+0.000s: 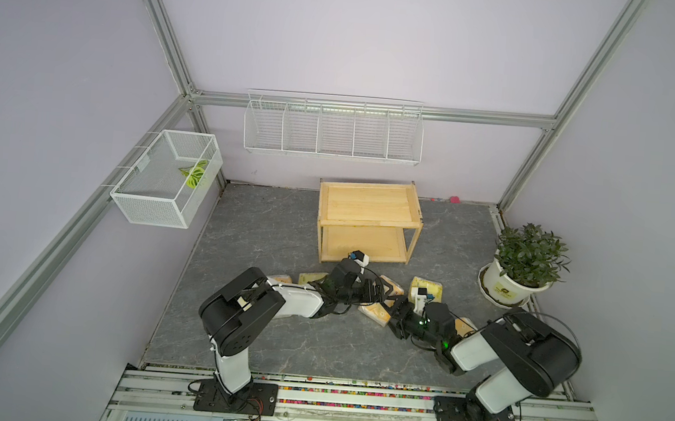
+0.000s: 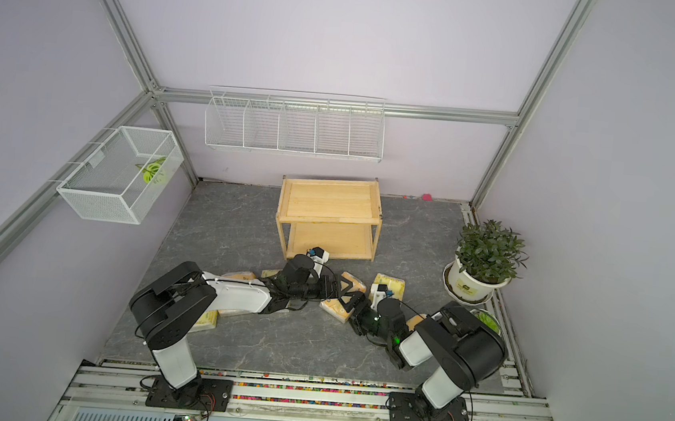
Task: Place the tissue boxes on the shelf by color
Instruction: Pick up the box of tissues from the center of the board.
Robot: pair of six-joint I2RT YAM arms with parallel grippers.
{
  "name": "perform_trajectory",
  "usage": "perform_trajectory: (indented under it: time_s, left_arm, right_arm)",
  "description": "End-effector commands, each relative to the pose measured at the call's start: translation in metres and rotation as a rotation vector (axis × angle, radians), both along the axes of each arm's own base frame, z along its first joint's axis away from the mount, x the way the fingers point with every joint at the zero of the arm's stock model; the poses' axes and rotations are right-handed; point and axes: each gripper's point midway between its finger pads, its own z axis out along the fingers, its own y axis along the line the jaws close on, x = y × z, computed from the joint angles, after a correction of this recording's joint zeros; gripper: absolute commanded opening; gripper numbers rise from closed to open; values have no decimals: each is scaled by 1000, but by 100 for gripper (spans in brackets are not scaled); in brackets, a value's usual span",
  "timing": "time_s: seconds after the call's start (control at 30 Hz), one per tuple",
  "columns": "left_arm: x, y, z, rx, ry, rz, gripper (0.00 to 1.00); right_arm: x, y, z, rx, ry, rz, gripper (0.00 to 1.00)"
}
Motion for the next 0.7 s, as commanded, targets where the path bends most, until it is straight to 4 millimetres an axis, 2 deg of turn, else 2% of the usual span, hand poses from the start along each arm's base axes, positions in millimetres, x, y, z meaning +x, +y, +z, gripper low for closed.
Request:
perform_trajectory:
  time_s: [0.0,0.17,0.3,0.47,0.6,0.67]
  left_arm:
    - [-24,4,-26,64,65,-61,100]
    - [-23,4,-26,74,69,-57,100]
    - [-21,6,-23,87,67,-46,100]
    - [-14,7,-9,104,37,-25,100]
    - [-7,8,5,116,11,-4,100]
    - [-4,7,13,119,-2,1,100]
  right_arm:
    - [-10,-10,-38,-45,115,-35,87]
    - [-15,-10,-46,-33,127,-26,77]
    - [-17,-13,-42,-34,114,-28,72]
    - [-20,-13,-43,-38,121,-17,57]
    - [-20,-11,-41,-27,119,-8,48]
    - [-20,-10,-38,-21,109,-5,46]
